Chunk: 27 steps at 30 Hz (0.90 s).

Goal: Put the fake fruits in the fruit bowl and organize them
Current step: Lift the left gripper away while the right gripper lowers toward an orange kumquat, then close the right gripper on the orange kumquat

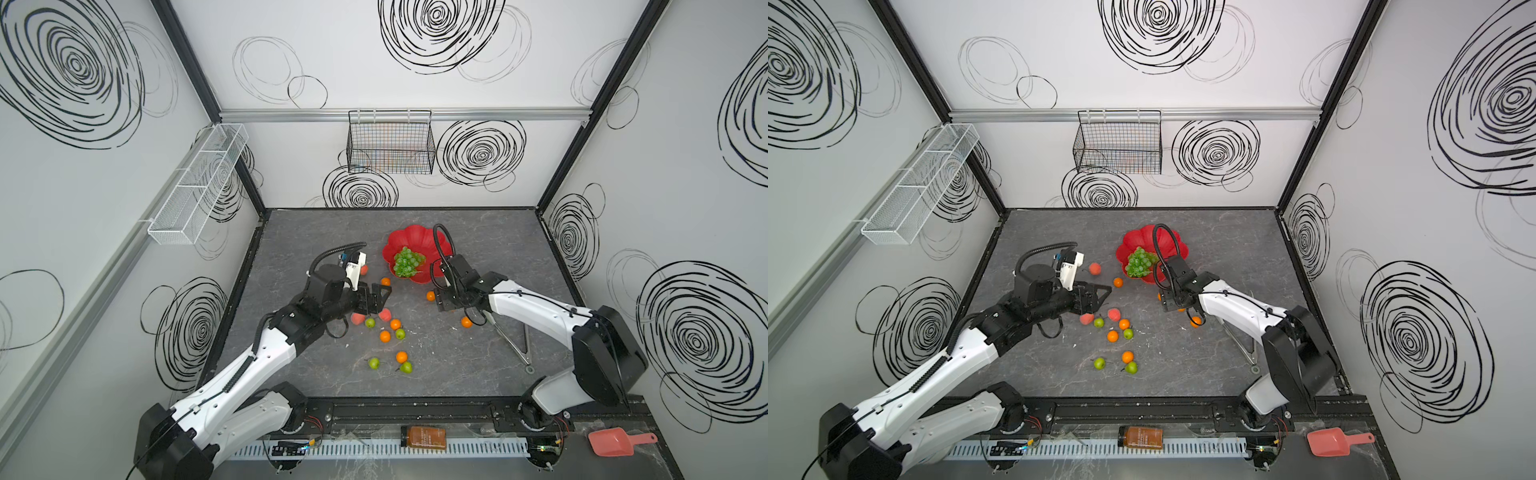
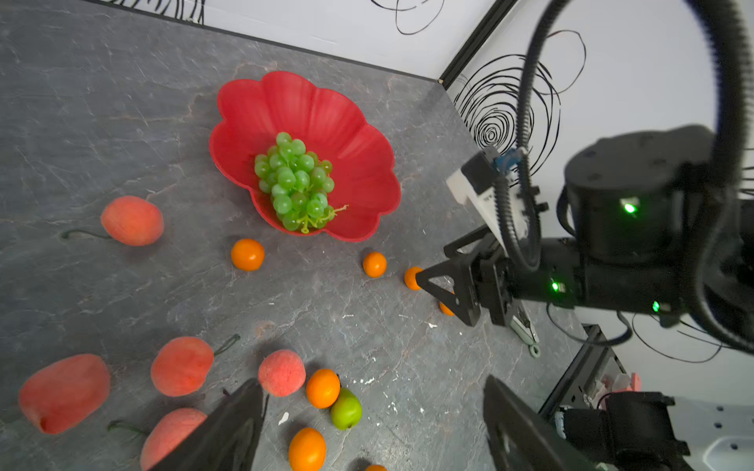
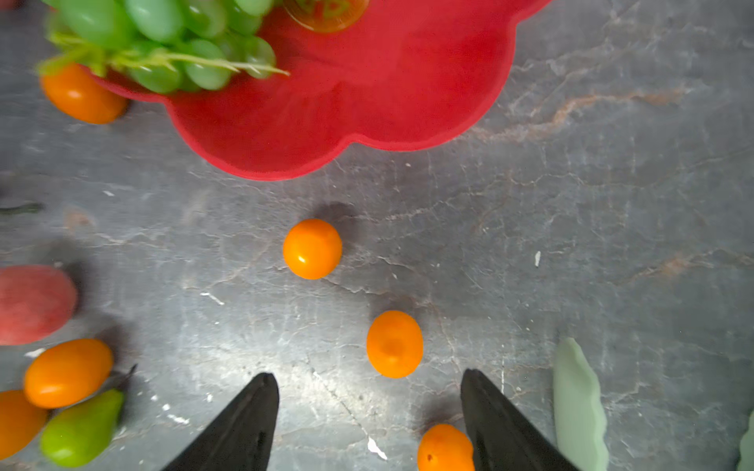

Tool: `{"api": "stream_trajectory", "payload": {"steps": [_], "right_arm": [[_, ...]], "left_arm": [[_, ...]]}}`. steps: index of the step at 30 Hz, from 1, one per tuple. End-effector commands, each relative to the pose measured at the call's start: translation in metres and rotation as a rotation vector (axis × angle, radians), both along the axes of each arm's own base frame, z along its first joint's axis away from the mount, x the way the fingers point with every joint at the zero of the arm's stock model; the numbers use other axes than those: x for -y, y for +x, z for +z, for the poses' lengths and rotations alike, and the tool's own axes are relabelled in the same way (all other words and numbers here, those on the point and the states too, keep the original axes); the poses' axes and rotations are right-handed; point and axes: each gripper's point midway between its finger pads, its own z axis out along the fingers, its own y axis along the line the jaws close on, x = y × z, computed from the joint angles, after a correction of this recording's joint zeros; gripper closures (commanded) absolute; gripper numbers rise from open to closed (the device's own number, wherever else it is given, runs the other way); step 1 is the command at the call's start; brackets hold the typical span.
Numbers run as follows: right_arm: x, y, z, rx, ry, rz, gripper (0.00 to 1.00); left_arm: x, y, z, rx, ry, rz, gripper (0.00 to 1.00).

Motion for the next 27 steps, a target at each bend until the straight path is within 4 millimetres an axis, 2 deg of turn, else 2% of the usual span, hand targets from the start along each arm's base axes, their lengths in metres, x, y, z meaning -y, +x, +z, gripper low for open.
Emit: {"api": "stream_trajectory", "payload": {"steps": [1, 7, 11, 20, 27], "right_arm": [[0.018, -0.005, -0.010, -0.076, -0.033, -0.034, 0.25], [0.020, 0.006, -0.020, -0.134, 0.027, -0.030, 0.25], [0.015, 0.007, -0.027, -0.172, 0.048, -0.007, 0.26], [0.013, -0.003, -0.046, -0.243, 0.032, 0.022, 0.33], [0.013, 0.001, -0.052, -0.251, 0.012, 0.023, 0.40]], "left_arm": [[0.025, -0.011, 0.014, 0.069, -0.081, -0.088, 0.13], [0.064, -0.032, -0.002, 0.023, -0.130, -0.219, 0.13], [0.079, -0.039, -0.009, -0.002, -0.144, -0.267, 0.13], [0.081, -0.043, -0.017, -0.018, -0.129, -0.279, 0.14], [0.082, -0.044, -0.019, -0.026, -0.122, -0.285, 0.14]]}}
